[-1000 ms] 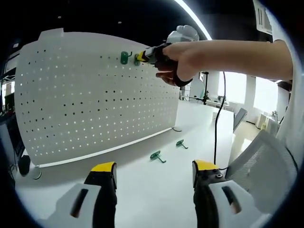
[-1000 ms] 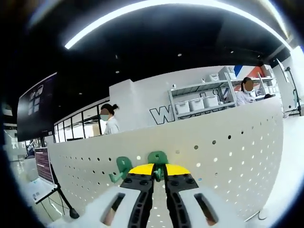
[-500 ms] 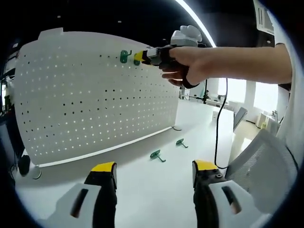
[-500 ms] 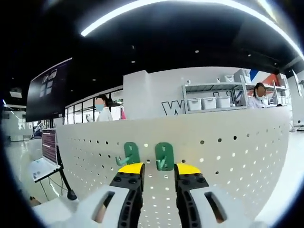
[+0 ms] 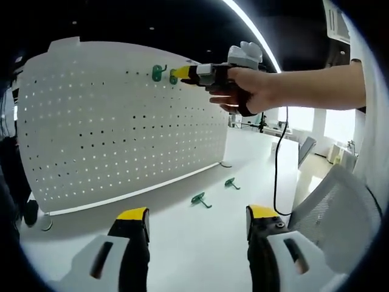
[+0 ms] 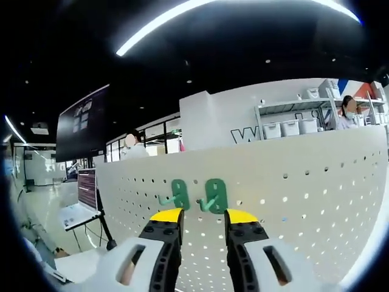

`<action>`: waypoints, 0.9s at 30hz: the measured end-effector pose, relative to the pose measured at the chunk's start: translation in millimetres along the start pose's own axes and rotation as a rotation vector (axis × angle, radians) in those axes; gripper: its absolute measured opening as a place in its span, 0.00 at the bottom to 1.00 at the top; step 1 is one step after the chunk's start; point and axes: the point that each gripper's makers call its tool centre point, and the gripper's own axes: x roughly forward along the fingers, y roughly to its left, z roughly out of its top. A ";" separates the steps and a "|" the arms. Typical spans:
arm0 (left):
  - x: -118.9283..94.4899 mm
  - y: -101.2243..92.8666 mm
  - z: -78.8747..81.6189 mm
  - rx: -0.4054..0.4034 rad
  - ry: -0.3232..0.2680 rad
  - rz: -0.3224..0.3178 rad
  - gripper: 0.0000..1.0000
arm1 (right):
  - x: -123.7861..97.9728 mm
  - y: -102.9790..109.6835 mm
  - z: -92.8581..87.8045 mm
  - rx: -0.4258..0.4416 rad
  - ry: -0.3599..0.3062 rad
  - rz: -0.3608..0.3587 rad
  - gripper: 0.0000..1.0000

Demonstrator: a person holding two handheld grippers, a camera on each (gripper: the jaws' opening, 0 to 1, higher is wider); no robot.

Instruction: Insert the hook assembly into the mounting plate slot until the hook locks in place.

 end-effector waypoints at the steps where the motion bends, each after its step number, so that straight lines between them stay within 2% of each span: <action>1: -0.1 0.1 0.4 -0.002 -0.001 0.001 0.66 | -0.1 1.2 0.4 -0.001 -0.001 0.006 0.25; 10: -1.0 1.0 1.5 -0.002 -0.005 0.006 0.66 | -13.1 13.9 -7.3 -0.077 0.018 0.074 0.29; 21: -0.7 0.5 1.4 0.001 -0.003 0.005 0.67 | -50.1 30.4 -36.6 -0.128 0.068 0.171 0.37; 27: -0.9 1.5 1.5 0.002 -0.002 0.009 0.67 | -70.7 34.5 -52.4 -0.136 0.104 0.193 0.40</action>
